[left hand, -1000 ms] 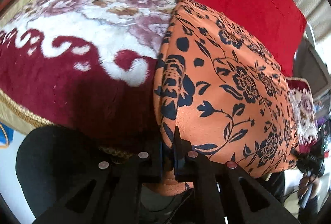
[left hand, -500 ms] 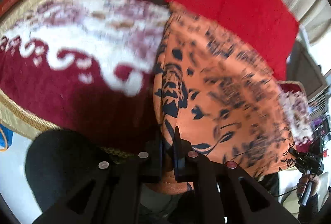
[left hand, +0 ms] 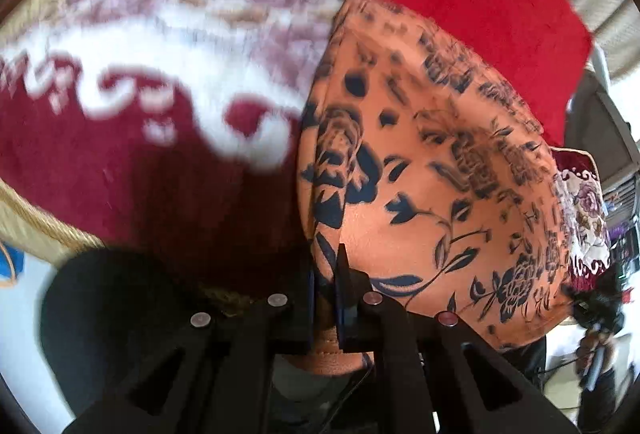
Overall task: Fold small clothes
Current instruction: 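Fold the hem toward the lace collar with both tools and release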
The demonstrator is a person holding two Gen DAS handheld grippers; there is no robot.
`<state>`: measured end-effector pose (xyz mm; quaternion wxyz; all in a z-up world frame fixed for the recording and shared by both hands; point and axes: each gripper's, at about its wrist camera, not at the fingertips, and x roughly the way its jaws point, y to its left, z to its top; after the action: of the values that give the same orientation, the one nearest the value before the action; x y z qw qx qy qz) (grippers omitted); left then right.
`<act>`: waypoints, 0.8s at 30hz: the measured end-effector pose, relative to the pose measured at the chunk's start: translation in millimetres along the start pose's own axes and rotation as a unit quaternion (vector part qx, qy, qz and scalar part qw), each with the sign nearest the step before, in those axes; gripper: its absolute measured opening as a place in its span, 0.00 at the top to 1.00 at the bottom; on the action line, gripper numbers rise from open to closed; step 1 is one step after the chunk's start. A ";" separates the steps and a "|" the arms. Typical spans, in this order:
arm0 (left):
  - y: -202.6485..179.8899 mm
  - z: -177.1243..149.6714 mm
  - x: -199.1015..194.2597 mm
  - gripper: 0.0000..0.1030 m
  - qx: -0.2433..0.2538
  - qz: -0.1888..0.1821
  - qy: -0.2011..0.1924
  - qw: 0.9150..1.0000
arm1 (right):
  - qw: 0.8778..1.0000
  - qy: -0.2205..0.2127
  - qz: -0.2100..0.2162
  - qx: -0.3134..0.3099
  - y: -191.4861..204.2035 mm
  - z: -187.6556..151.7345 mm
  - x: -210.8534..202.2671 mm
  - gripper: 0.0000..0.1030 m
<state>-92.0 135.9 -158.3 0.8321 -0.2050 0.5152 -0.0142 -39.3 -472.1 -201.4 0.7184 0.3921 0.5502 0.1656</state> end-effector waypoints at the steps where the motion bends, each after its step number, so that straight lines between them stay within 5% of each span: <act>1: -4.1 1.8 -5.3 0.92 0.009 0.001 -0.006 1.000 | 1.000 0.000 0.012 0.007 -2.4 -1.7 0.1 0.93; 4: -16.9 14.5 -25.7 0.92 0.043 -0.007 -0.033 0.999 | 0.998 -0.016 0.042 -0.035 23.8 -0.4 -15.4 0.93; 9: -9.7 21.1 1.2 0.92 0.061 0.013 0.037 0.997 | 0.998 0.049 0.000 -0.029 15.3 12.1 11.8 0.93; 12: -23.0 45.9 -24.1 0.92 0.076 -0.012 0.008 0.997 | 0.997 0.028 0.041 -0.051 38.5 32.3 -9.6 0.93; 17: -63.0 149.7 -57.6 0.92 0.106 -0.067 -0.098 0.987 | 0.985 -0.048 0.139 -0.087 100.3 131.5 -29.5 0.93; 20: -83.5 213.5 -48.6 0.92 0.112 -0.067 -0.153 0.980 | 0.978 -0.105 0.149 -0.101 130.6 200.0 -24.8 0.93; 24: -81.4 270.3 13.7 0.91 0.086 -0.033 -0.152 0.984 | 0.981 -0.134 0.124 -0.064 134.3 282.3 14.5 0.89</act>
<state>163.0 146.5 -36.9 0.9142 -0.1498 0.3725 -0.0548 251.4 -484.4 -86.4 0.7830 0.4293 0.3843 0.2344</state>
